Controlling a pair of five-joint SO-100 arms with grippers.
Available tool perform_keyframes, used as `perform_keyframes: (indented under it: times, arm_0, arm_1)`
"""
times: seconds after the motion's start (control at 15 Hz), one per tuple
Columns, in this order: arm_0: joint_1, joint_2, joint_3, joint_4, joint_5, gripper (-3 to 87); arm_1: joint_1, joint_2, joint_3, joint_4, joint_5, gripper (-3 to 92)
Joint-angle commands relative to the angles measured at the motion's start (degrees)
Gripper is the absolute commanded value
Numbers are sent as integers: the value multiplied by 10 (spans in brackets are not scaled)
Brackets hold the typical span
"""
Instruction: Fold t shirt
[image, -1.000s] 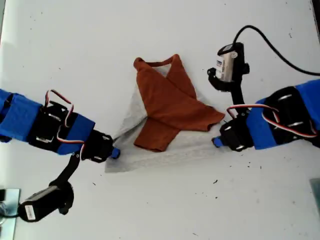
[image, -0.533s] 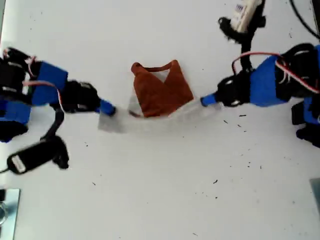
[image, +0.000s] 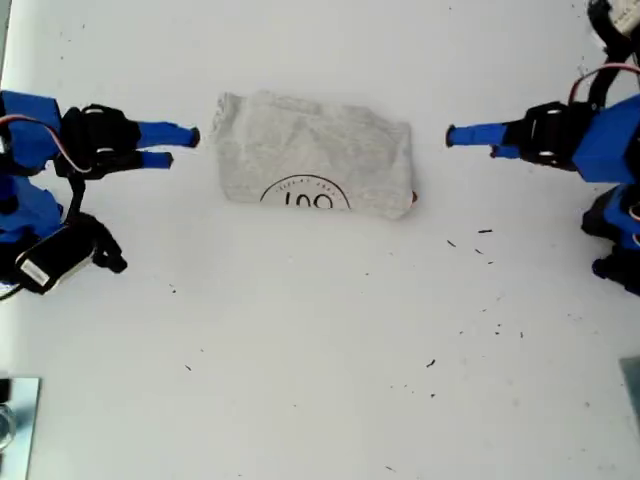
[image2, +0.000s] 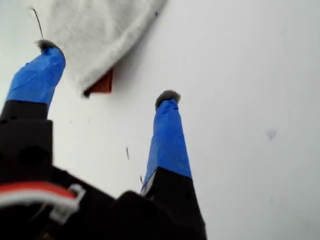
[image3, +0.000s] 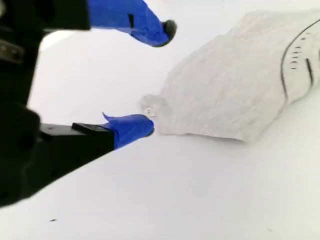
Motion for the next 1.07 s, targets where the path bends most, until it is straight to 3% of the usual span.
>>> perform_keyframes:
  times: [0.0,0.13,0.2,0.33,0.47,0.6,1.0]
  arm_0:
    - [81,127,65,-9,-37,205]
    - [148,263,157,17,-81,181]
    - [187,373,201,69,-112,173]
    - [218,372,200,126,-109,152]
    - [264,371,200,127,-75,156]
    - [325,371,200,127,-75,156]
    - [394,371,200,127,-74,154]
  arm_1:
    - [-40,144,71,63,35,366]
    - [-86,200,145,103,66,365]
    - [-113,202,175,105,83,349]
    - [-123,191,200,111,102,343]
    - [-91,200,200,108,36,343]
    - [-50,200,200,109,-206,343]
    - [-47,200,199,112,-205,327]
